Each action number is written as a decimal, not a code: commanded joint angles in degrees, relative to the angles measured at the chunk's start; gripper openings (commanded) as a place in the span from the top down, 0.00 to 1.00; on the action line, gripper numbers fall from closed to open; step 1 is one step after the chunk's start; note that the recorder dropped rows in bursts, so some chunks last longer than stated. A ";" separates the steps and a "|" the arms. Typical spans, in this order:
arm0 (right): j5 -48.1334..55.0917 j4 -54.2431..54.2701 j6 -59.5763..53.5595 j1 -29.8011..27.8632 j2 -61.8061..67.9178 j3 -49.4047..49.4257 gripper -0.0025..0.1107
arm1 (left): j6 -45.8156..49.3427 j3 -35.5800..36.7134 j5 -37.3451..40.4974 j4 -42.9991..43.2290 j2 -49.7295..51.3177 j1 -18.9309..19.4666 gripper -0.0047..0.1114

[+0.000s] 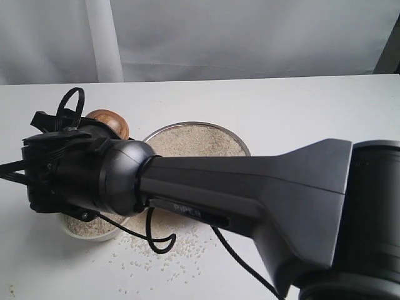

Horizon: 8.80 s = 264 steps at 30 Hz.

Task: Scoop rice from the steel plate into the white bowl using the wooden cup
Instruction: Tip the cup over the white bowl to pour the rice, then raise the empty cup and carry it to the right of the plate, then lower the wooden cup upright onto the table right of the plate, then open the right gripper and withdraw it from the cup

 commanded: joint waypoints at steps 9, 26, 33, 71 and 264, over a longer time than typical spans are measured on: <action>-0.19 -4.60 -1.73 0.98 -0.44 -0.10 0.98 | -0.10 -0.20 -0.35 -0.33 0.02 -0.37 0.96; -0.55 -7.94 -4.45 1.59 -0.44 -0.10 0.98 | -0.10 -0.20 -0.35 -0.33 0.02 -0.37 0.96; -1.26 -9.04 -4.45 1.94 -0.44 -0.10 0.98 | -0.10 -0.20 -0.35 -0.33 0.02 -0.37 0.96; -25.43 31.80 48.47 -11.95 -21.30 11.85 0.98 | -0.10 -0.20 -0.35 -0.33 0.02 -0.37 0.96; -94.91 73.68 52.44 -38.07 -51.90 89.84 0.98 | -0.10 -0.20 -0.35 -0.33 0.02 -0.37 0.96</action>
